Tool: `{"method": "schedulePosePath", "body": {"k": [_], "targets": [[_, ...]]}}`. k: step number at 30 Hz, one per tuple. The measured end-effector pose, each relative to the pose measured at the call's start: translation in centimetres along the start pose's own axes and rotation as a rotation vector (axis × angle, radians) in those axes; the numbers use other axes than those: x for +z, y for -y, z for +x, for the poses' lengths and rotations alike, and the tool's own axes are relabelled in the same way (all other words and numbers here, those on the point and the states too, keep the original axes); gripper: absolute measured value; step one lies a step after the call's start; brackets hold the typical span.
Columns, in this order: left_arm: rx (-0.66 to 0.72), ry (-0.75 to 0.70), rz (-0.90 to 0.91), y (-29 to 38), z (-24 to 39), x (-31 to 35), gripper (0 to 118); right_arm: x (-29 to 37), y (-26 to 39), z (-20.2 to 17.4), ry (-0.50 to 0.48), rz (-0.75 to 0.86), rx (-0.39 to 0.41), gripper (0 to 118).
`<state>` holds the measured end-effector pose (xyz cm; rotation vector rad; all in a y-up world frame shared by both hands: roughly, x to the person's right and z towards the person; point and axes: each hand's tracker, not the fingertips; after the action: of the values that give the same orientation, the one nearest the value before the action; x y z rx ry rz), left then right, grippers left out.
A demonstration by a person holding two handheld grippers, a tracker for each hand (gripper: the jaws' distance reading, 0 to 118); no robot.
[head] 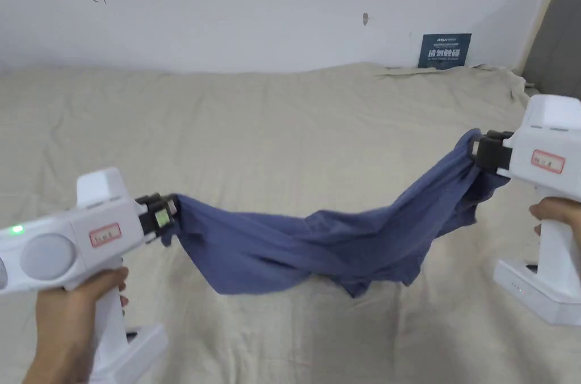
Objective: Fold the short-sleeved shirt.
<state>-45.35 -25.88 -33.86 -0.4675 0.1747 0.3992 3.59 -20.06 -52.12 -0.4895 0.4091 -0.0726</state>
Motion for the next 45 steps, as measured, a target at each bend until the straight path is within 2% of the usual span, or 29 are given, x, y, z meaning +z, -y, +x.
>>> {"method": "schedulePosePath", "body": {"k": [9, 16, 22, 26, 30, 34, 36, 39, 45], "targets": [[-0.039, -0.059, 0.109, -11.5, 1.3, -0.1, 3, -0.2, -6.5, 0.0, 0.055, 0.062, 0.071, 6], [-0.175, -0.134, 0.137, -20.4, 4.0, -2.9, 3, -3.1, -11.9, -0.3, 0.066, 0.097, 0.057, 6], [-0.147, -0.119, 0.216, -26.6, 4.7, -4.0, 3, -5.3, -16.9, -0.1, 0.054, 0.182, 0.022, 6], [-0.214, -0.149, 0.253, -28.0, 5.2, -5.5, 3, -7.5, -18.2, -0.4, 0.069, 0.205, 0.060, 6], [-0.234, -0.181, 0.228, -26.2, 4.8, -7.8, 3, -10.6, -16.7, 0.1, 0.071, 0.195, 0.056, 6], [-0.236, -0.196, 0.178, -22.7, 3.0, -10.8, 3, -13.9, -12.1, 0.2, 0.093, 0.134, 0.095, 6], [-0.243, -0.209, 0.133, -20.4, 1.9, -12.1, 3, -15.1, -9.3, 0.2, 0.087, 0.074, 0.081, 6], [-0.257, -0.233, 0.078, -16.1, -0.3, -13.3, 3, -16.1, -4.6, 0.1, 0.074, -0.007, 0.054, 6], [-0.236, -0.269, -0.050, -5.3, -5.0, -12.4, 3, -15.3, 4.8, -0.2, 0.050, -0.138, 0.062, 6]]}}
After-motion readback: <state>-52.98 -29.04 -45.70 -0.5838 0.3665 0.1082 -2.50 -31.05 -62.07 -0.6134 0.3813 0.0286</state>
